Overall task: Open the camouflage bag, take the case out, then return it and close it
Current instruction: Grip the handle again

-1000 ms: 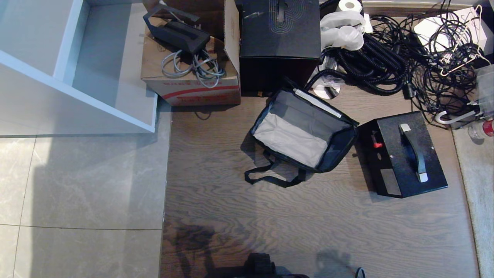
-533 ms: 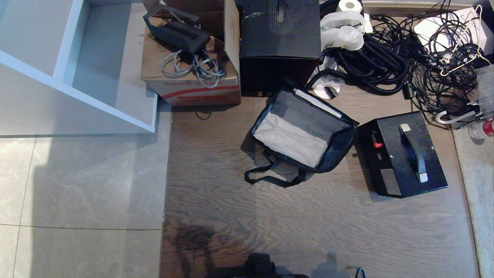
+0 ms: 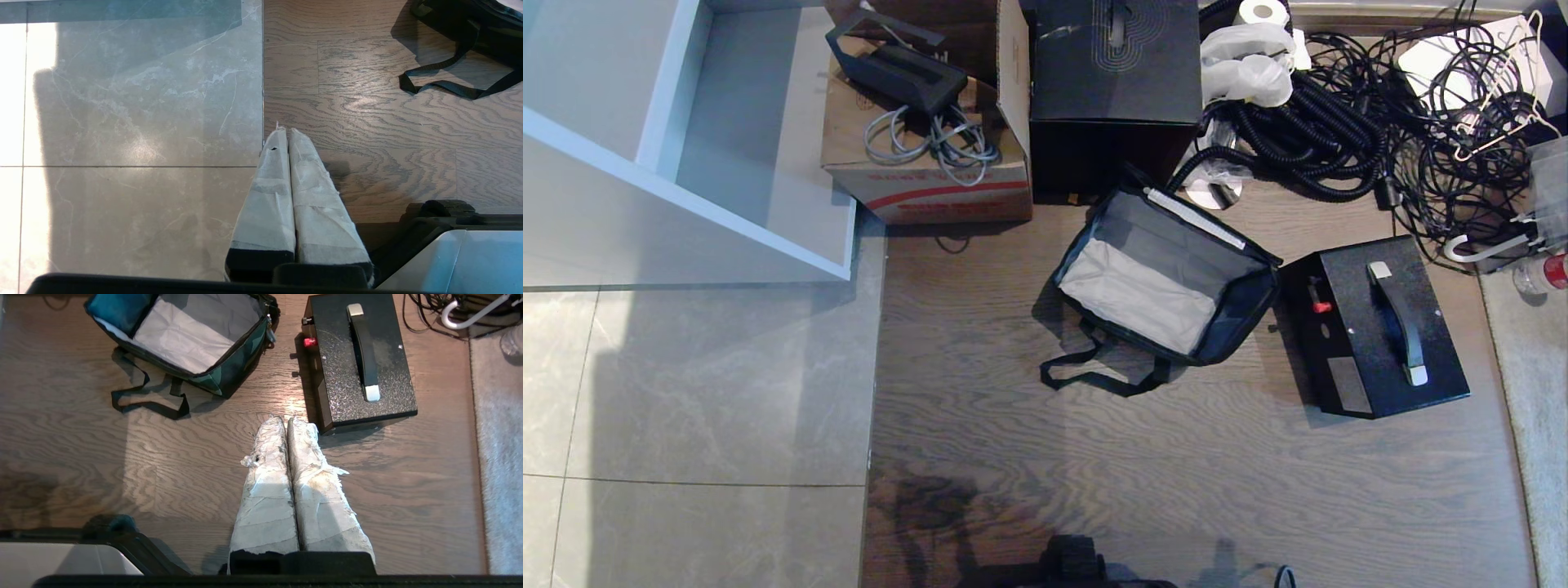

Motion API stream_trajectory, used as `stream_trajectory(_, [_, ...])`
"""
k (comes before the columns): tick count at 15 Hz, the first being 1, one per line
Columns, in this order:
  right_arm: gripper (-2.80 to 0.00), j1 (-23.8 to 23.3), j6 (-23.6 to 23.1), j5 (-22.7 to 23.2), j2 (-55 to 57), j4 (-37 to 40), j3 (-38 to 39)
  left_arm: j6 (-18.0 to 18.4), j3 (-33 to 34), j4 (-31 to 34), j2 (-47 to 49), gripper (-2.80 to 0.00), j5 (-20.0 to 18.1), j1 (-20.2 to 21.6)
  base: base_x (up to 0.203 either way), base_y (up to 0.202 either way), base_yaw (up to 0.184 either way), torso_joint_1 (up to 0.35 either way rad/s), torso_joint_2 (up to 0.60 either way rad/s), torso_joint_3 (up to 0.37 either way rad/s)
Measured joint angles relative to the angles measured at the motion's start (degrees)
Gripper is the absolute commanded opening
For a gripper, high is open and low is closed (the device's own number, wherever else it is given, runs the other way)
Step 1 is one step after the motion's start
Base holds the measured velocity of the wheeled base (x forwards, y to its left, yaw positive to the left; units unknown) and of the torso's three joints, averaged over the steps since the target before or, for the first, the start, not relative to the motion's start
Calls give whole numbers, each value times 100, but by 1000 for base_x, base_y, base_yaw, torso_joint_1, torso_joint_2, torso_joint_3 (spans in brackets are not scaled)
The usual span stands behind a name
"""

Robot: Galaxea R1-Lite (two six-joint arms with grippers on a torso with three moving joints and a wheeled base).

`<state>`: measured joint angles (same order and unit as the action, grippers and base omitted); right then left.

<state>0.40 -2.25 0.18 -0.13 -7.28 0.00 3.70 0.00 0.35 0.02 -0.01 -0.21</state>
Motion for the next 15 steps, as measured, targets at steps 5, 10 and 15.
stream_trajectory(5, [-280,-7,52,4,-9,-2,0,2,0,0,0,-280,1,3,0,0,0,0,0,0])
stream_trajectory(10, [-280,-11,63,4,-9,-5,0,-1,0,0,0,-280,1,1,0,0,0,0,0,0])
stream_trajectory(15, [-280,-5,63,6,-7,-5,0,-77,0,17,0,-280,-6,6,0,0,0,0,0,0])
